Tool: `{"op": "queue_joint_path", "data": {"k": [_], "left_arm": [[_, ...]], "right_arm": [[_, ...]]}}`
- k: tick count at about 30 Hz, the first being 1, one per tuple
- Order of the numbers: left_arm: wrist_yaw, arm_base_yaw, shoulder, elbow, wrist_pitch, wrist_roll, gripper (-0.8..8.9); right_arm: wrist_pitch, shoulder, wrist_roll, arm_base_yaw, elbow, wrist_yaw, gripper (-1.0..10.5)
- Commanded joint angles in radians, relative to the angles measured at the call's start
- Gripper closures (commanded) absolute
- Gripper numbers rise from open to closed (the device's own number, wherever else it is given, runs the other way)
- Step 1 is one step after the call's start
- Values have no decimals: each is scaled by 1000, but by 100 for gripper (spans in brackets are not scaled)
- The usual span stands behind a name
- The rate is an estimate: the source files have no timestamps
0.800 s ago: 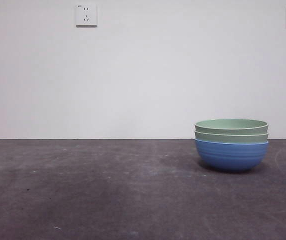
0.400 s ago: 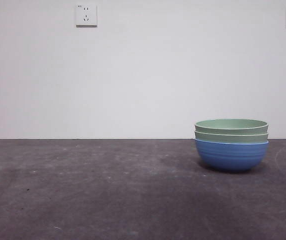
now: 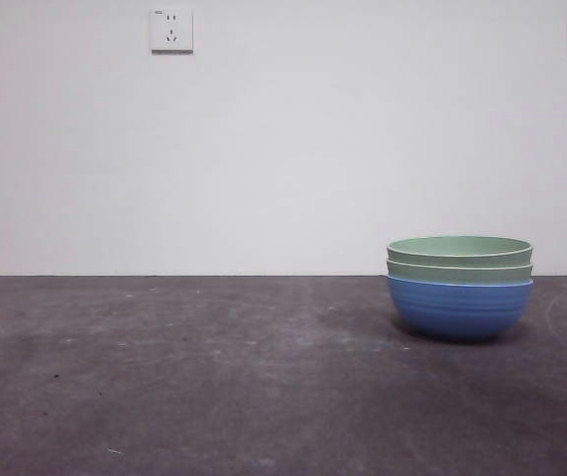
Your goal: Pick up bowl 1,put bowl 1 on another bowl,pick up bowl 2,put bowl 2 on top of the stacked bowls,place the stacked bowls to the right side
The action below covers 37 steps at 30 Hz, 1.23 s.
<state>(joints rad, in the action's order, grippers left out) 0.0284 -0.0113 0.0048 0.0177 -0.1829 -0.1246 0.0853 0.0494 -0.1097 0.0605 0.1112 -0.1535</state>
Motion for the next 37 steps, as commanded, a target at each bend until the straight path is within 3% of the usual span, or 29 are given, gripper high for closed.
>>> {"op": "queue_joint_path", "data": {"k": [1,15,18,37], "left_arm": [[-1,-3,-3,-14,2,-5,816],[-1,-3,-3,-14,2,-5,816],[-1,-3,-3,-14,2,-5,816],[-1,-3,-3,-14,2,-5,816]], "right_arm": [[-9,-14,-18,0,-50,4,943],[85,-48,-32,0,-106,3,943],[81,-48,-84,0,-106,1,943],[81,-43,-83,0,-106,3,943]]}}
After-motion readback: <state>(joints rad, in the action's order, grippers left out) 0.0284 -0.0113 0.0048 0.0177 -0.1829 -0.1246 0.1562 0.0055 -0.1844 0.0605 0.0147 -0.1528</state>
